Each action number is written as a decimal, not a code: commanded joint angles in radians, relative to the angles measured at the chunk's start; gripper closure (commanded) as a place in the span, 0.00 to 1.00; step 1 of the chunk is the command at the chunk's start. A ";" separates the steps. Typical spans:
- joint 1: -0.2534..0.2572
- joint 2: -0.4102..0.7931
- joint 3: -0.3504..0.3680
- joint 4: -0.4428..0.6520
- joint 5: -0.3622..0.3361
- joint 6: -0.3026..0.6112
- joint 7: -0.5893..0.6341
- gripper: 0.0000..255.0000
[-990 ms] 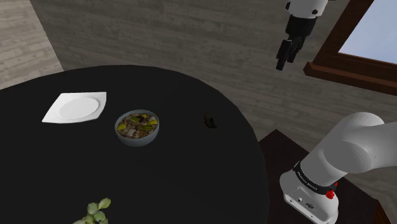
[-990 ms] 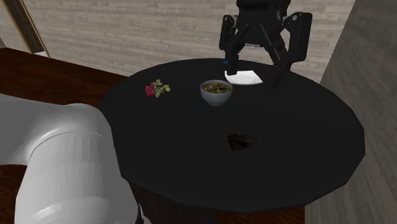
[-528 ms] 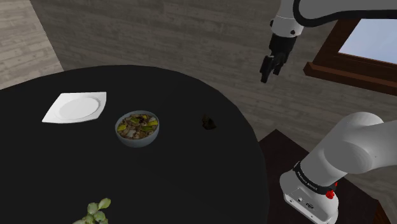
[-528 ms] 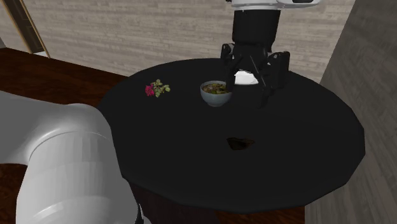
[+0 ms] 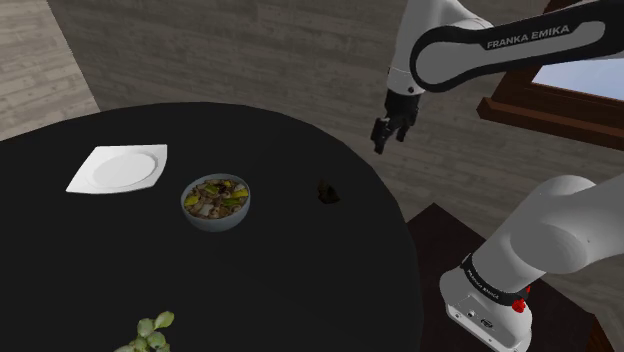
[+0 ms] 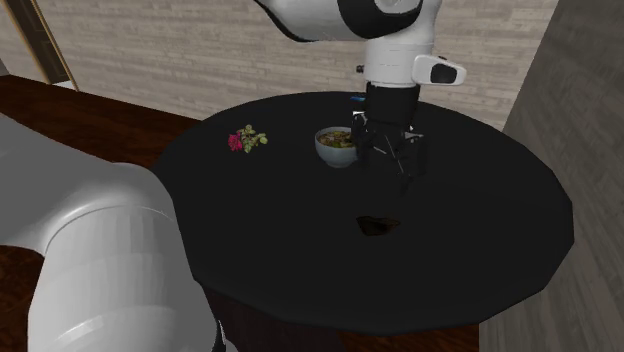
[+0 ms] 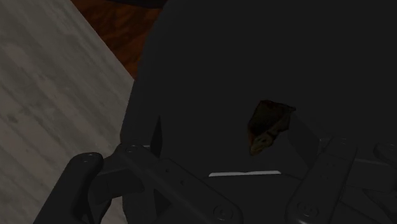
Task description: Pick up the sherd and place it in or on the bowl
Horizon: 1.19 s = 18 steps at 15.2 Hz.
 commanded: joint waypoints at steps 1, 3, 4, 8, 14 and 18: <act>0.006 0.061 0.022 -0.006 0.008 0.071 0.041 0.00; 0.009 0.126 0.042 -0.009 0.010 0.142 0.079 0.00; 0.009 0.161 0.051 -0.008 0.009 0.177 0.098 0.00; 0.010 0.310 0.088 0.013 -0.007 0.309 0.180 0.00; 0.012 0.555 0.124 0.093 -0.080 0.474 0.325 0.00; 0.024 0.677 0.122 0.144 -0.134 0.543 0.400 0.00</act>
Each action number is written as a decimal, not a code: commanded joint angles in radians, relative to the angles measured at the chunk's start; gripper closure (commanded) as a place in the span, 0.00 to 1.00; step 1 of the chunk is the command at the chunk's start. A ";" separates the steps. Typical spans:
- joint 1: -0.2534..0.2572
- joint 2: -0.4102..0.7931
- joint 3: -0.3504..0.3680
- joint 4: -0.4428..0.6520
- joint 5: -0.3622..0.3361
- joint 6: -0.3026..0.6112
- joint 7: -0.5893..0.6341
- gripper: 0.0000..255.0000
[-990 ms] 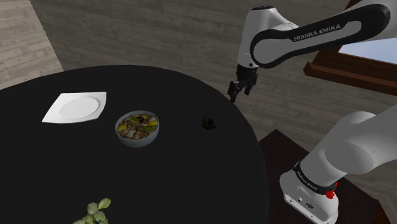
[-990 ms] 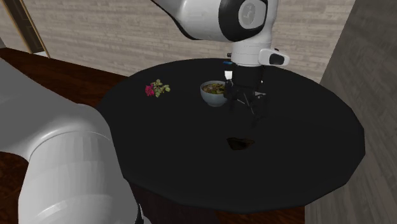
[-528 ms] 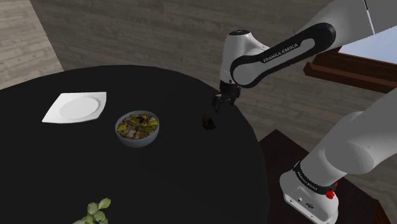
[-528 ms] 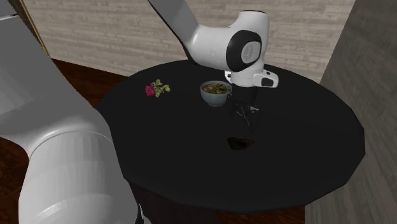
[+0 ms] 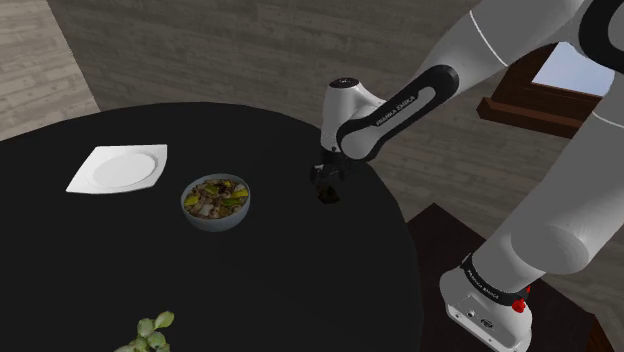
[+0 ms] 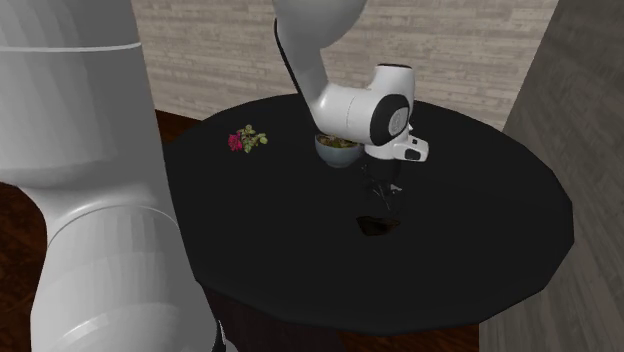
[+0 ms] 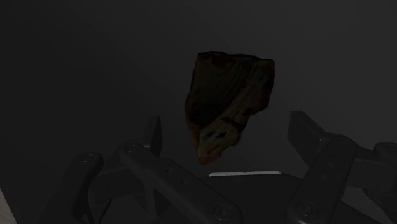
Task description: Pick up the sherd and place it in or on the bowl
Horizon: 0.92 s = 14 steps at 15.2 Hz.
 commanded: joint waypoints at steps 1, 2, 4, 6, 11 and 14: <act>0.001 0.043 -0.006 0.013 -0.021 0.030 0.018 0.00; 0.002 0.056 -0.009 0.012 -0.028 0.042 0.023 0.00; 0.003 0.081 -0.014 0.011 -0.043 0.068 0.033 0.00; 0.005 0.106 -0.021 0.011 -0.058 0.093 0.044 0.00; 0.006 0.114 -0.023 0.011 -0.062 0.100 0.047 0.00; 0.006 0.114 -0.023 0.011 -0.062 0.100 0.047 0.00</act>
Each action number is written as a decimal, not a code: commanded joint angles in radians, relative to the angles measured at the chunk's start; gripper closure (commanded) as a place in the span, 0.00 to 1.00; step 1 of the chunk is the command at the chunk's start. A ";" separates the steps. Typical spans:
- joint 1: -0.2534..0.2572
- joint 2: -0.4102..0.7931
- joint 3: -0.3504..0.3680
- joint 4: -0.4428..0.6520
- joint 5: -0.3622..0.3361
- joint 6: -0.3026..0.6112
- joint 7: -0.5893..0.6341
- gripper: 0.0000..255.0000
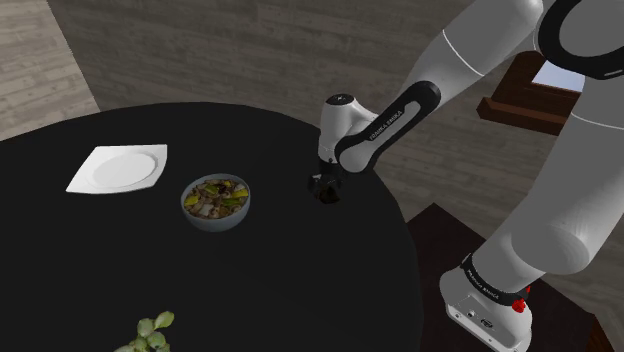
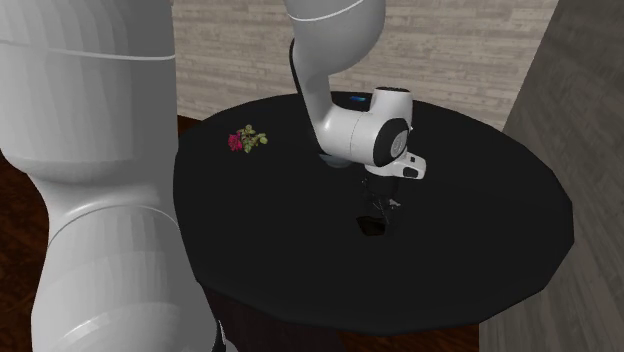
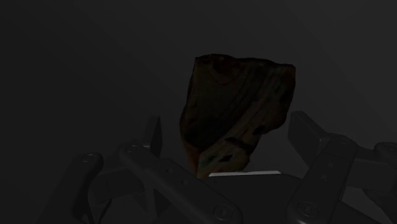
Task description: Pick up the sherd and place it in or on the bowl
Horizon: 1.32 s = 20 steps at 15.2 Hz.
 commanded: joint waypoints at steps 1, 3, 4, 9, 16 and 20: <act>0.000 0.000 0.000 0.000 0.000 0.000 0.000 1.00; 0.000 0.002 0.000 0.002 -0.001 0.000 0.000 1.00; 0.001 0.001 0.001 0.001 0.000 -0.001 0.001 1.00; 0.003 -0.008 0.002 -0.013 0.000 0.005 0.005 1.00; -0.009 -0.078 0.016 0.000 0.045 -0.074 -0.037 1.00; -0.012 -0.127 0.023 0.005 0.072 -0.126 -0.059 1.00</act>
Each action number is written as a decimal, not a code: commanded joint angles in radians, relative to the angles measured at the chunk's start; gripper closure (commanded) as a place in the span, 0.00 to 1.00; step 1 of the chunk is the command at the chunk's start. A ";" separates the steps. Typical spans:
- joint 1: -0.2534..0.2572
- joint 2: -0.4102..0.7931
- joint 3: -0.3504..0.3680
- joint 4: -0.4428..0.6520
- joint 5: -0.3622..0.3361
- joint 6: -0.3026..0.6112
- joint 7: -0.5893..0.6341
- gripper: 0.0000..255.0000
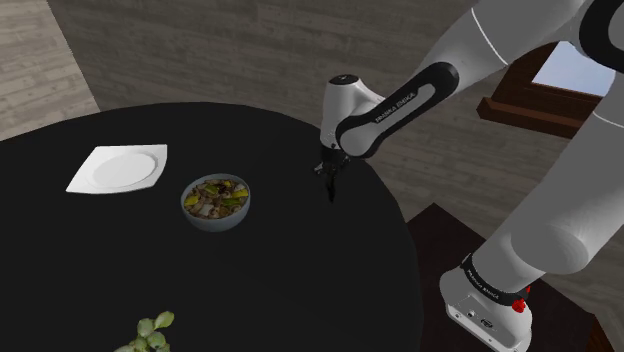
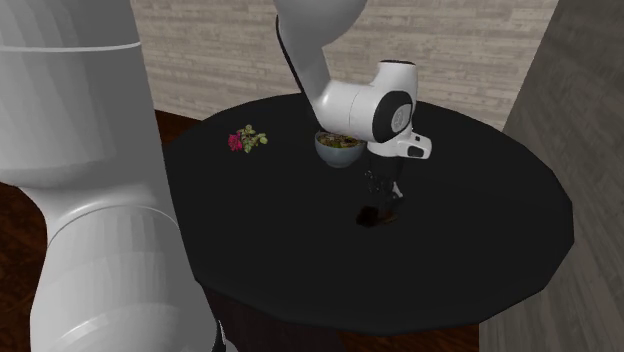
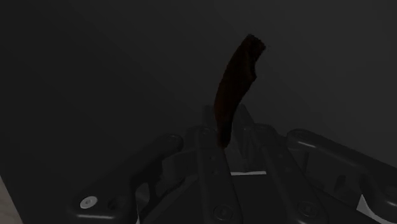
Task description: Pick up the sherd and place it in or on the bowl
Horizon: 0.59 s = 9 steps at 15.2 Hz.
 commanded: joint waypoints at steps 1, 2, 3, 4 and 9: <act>-0.001 -0.021 0.002 0.003 0.012 -0.028 -0.011 1.00; -0.002 -0.033 0.003 0.005 0.018 -0.041 -0.016 1.00; -0.002 -0.044 0.004 0.007 0.024 -0.054 -0.021 1.00; -0.002 -0.056 0.005 0.010 0.030 -0.068 -0.025 1.00; -0.002 -0.109 0.008 0.026 0.054 -0.135 -0.047 1.00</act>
